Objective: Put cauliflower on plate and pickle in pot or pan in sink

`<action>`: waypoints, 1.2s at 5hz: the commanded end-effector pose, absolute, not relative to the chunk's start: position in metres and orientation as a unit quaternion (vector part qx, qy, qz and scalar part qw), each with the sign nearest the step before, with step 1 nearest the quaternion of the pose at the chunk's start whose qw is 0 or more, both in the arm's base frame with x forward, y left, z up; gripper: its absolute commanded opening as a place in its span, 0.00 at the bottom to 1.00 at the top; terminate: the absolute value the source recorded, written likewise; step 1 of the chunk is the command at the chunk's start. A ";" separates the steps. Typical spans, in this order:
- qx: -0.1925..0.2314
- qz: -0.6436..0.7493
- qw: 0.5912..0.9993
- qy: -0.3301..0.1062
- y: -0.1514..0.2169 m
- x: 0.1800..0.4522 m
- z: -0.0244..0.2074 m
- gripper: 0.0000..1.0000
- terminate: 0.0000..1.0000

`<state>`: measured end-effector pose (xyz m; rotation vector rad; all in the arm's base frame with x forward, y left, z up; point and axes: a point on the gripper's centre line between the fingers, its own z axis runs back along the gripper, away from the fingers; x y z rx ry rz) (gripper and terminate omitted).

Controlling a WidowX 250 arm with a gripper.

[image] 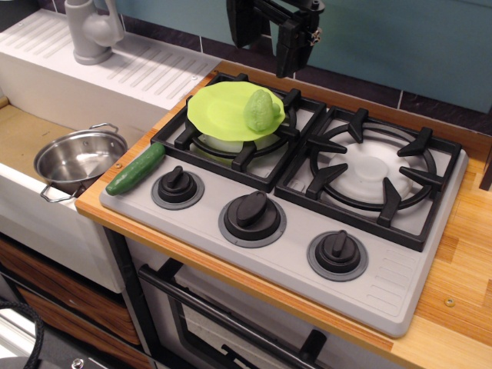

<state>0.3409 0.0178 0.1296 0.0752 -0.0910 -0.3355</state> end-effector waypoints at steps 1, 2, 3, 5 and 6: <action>0.088 -0.144 0.977 -0.127 0.029 0.331 0.161 1.00 0.00; 0.104 -0.136 0.974 -0.151 0.042 0.320 0.159 1.00 0.00; 0.101 -0.134 0.973 -0.161 0.054 0.315 0.154 1.00 0.00; 0.086 -0.112 0.974 -0.178 0.090 0.299 0.130 1.00 0.00; 0.086 -0.087 0.977 -0.174 0.100 0.290 0.120 1.00 0.00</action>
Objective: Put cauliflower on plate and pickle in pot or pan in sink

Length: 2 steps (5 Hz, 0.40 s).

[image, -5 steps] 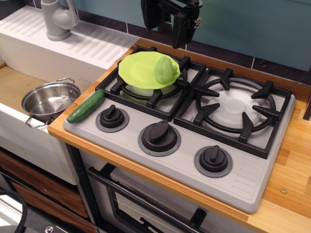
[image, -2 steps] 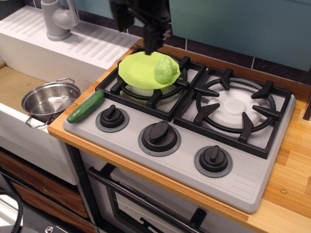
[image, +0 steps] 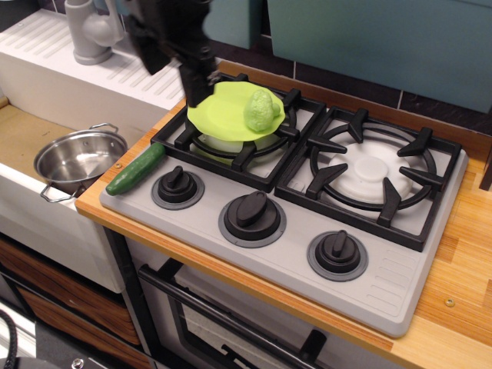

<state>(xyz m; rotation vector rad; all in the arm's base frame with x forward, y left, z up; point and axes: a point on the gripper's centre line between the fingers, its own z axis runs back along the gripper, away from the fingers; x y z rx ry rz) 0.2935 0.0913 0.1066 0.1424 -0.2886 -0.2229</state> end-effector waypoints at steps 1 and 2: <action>0.085 -0.070 0.978 -0.176 0.109 0.281 0.108 1.00 0.00; 0.081 -0.058 0.978 -0.182 0.113 0.275 0.094 1.00 0.00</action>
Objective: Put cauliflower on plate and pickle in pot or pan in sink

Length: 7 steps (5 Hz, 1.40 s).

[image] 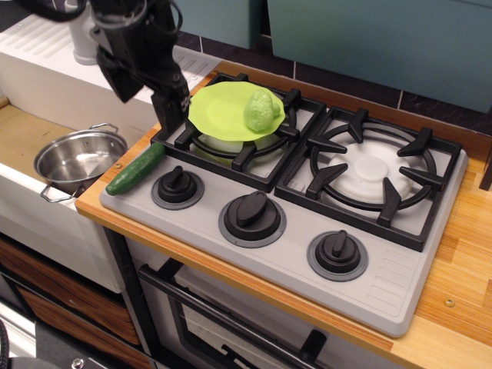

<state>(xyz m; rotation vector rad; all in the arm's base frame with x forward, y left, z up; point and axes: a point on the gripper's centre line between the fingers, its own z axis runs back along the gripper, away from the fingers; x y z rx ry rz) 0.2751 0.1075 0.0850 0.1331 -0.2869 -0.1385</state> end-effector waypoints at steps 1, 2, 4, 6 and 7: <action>0.097 -0.055 0.975 -0.194 0.117 0.271 0.077 1.00 0.00; 0.093 -0.060 0.973 -0.204 0.122 0.269 0.065 1.00 0.00; 0.080 -0.065 0.969 -0.225 0.129 0.266 0.045 1.00 0.00; 0.075 -0.069 0.965 -0.242 0.134 0.265 0.029 1.00 0.00; 0.070 -0.060 0.966 -0.241 0.128 0.263 0.025 1.00 0.00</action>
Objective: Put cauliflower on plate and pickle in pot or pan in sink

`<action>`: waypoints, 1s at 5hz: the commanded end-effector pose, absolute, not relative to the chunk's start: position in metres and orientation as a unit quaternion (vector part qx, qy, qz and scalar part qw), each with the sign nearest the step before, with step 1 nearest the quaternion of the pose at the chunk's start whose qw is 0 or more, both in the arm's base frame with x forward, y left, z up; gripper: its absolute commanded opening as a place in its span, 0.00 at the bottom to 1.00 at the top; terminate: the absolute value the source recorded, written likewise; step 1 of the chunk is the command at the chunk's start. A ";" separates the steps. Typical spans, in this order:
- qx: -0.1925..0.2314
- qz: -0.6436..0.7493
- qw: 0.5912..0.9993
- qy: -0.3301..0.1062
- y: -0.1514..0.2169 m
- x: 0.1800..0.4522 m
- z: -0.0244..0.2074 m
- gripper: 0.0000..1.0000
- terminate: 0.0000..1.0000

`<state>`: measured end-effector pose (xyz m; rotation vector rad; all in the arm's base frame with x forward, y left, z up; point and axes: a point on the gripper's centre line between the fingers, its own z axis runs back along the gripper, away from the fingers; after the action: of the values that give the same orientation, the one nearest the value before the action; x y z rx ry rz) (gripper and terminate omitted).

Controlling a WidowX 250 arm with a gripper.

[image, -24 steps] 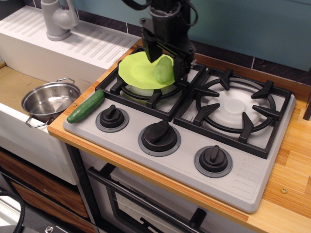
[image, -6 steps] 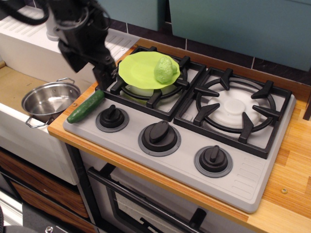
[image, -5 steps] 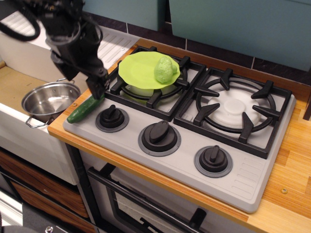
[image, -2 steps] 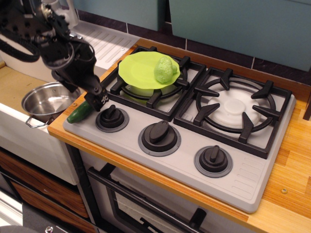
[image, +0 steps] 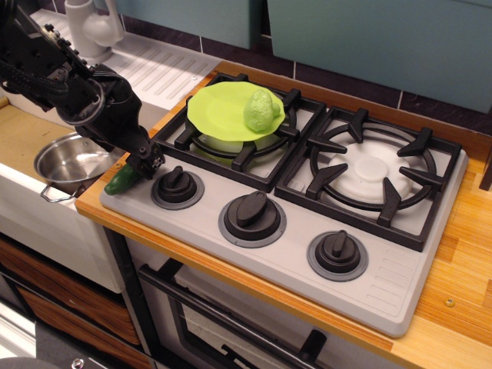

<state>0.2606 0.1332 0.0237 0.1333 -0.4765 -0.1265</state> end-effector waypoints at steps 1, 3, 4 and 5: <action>0.063 -0.054 0.967 -0.239 0.124 0.266 0.026 0.00 0.00; 0.011 -0.055 0.979 -0.197 0.121 0.275 0.057 0.00 0.00; 0.018 -0.062 0.982 -0.180 0.125 0.275 0.083 0.00 0.00; 0.016 -0.081 0.981 -0.177 0.140 0.282 0.099 0.00 0.00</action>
<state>0.2748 0.1366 0.0852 -0.0010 -0.3177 -0.1649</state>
